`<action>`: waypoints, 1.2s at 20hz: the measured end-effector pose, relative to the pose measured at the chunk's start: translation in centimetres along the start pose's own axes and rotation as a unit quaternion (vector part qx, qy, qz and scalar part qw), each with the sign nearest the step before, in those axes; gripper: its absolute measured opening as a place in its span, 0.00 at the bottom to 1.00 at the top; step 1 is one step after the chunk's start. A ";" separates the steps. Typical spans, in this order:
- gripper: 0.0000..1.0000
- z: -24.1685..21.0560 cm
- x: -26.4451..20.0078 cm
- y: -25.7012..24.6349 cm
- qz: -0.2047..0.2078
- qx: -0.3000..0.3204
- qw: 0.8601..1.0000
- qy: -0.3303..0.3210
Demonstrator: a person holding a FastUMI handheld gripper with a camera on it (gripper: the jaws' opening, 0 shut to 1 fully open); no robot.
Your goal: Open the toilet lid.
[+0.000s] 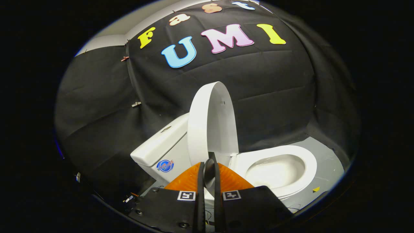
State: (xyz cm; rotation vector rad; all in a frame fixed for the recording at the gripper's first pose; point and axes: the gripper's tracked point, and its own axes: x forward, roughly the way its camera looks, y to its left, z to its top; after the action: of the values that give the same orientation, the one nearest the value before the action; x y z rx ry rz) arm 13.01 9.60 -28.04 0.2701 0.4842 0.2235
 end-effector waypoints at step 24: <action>0.16 -2.8 3.0 6.4 0.071 -0.020 0.997 0.027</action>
State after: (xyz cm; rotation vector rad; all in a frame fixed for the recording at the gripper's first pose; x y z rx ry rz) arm 13.27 17.01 -29.76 0.2594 0.5141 0.3794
